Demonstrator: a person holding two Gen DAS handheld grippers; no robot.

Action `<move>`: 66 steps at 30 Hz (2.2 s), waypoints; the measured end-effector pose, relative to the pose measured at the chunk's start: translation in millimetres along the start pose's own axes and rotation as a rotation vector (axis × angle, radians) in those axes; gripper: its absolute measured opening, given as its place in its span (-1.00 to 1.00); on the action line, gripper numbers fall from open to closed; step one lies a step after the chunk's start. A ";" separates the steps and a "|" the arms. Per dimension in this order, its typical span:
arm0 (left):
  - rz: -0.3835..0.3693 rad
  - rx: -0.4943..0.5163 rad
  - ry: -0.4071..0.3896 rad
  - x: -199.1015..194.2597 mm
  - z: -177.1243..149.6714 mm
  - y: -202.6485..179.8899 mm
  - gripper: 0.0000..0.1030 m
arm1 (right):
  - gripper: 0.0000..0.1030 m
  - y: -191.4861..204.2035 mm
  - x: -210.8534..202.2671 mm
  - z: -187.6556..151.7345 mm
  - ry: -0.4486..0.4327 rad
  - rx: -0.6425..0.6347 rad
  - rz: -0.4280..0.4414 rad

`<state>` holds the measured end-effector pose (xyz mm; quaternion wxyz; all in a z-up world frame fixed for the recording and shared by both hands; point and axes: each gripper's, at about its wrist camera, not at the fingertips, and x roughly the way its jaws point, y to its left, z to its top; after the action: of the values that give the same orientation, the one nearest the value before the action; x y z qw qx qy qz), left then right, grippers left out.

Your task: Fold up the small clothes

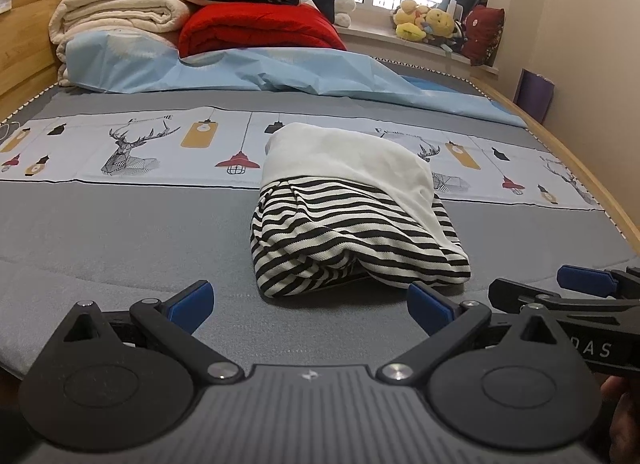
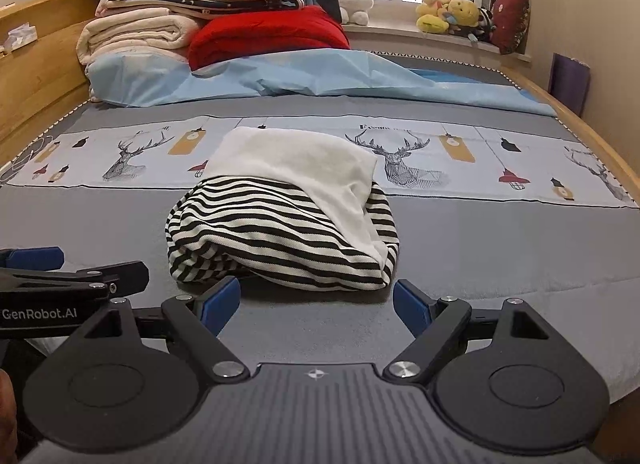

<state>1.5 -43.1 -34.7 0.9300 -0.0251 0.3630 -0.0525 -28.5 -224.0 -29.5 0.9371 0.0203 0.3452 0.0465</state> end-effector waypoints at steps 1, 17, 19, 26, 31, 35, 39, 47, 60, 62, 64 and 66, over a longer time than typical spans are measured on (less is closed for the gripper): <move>-0.002 0.000 0.001 0.3 -0.1 0.0 0.99 | 0.64 0.2 0.0 -0.1 0.000 0.001 0.000; -0.005 0.010 0.002 3.4 -1.9 -1.8 0.99 | 0.64 0.1 0.8 0.2 -0.001 0.008 -0.009; -0.005 0.010 0.003 3.2 -1.6 -1.6 0.99 | 0.64 -0.2 1.7 0.2 0.000 0.009 -0.009; -0.005 0.010 0.003 3.1 -2.0 -2.0 0.99 | 0.64 0.0 2.0 0.1 0.001 0.009 -0.010; -0.005 0.010 0.003 3.1 -2.2 -2.1 0.99 | 0.63 0.2 2.0 0.2 0.001 0.010 -0.010; -0.005 0.010 0.004 3.1 -2.1 -2.2 0.99 | 0.63 0.3 2.1 0.2 0.001 0.009 -0.010; -0.005 0.011 0.003 3.3 -2.8 -2.6 0.99 | 0.63 0.1 2.3 0.2 0.001 0.010 -0.009; -0.007 0.009 0.005 3.5 -3.1 -2.7 0.99 | 0.63 -0.2 3.0 -0.6 0.004 0.010 -0.008; -0.013 0.014 0.006 5.7 -4.0 -0.3 0.99 | 0.62 -2.6 5.5 -2.7 0.009 0.008 -0.007; -0.014 0.013 0.007 5.9 -4.0 -0.2 0.99 | 0.62 -2.7 5.5 -2.7 0.010 0.009 -0.006; -0.016 0.012 0.009 6.4 -3.4 0.3 0.99 | 0.62 -2.7 5.8 -3.3 0.010 0.009 -0.006; -0.018 0.010 0.010 7.2 -3.2 0.7 0.99 | 0.62 -3.0 5.6 -2.7 0.010 0.008 -0.006</move>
<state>4.7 -43.3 -41.9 0.9277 -0.0233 0.3673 -0.0629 -25.8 -226.4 -35.3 0.9355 0.0226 0.3500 0.0423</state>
